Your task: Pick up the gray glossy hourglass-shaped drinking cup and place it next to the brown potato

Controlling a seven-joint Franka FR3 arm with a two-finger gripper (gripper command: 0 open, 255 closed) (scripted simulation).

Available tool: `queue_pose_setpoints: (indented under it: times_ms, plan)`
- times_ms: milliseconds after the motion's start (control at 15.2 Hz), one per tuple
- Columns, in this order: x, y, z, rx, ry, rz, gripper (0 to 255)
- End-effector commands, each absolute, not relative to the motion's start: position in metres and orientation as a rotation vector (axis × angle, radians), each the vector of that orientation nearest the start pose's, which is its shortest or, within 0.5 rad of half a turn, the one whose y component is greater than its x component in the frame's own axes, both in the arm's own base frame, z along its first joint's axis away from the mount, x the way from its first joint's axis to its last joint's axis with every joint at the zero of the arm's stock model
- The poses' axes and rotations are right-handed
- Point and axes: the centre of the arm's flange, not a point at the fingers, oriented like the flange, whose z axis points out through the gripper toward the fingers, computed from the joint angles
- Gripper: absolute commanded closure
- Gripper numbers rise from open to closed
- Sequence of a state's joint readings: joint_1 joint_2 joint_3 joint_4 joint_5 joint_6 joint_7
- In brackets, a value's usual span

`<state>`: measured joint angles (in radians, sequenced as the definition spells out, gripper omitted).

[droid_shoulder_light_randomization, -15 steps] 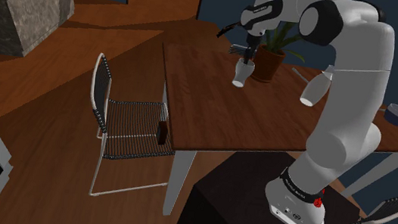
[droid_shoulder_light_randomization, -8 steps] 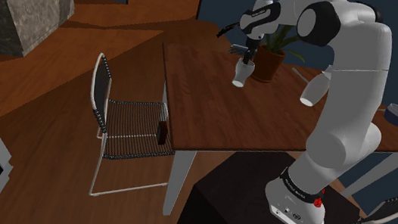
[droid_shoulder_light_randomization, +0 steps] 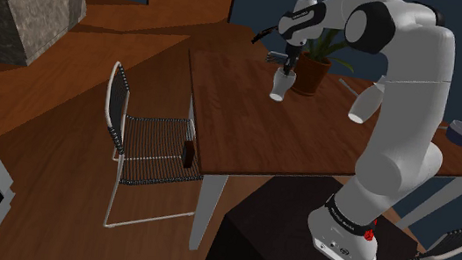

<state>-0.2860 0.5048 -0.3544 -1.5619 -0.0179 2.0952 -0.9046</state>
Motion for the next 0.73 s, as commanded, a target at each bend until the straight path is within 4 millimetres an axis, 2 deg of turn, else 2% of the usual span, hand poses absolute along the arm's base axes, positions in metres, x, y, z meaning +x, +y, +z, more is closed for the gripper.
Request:
queue_pose_setpoints:
  times_ms: [0, 264, 660]
  plan:
    - [0.575, -0.386, 0.372, -3.267, -0.525, 0.145, 255]
    - [0.575, -0.386, 0.372, -3.267, -0.525, 0.145, 255]
    - [0.575, -0.386, 0.404, -3.267, -0.525, 0.145, 255]
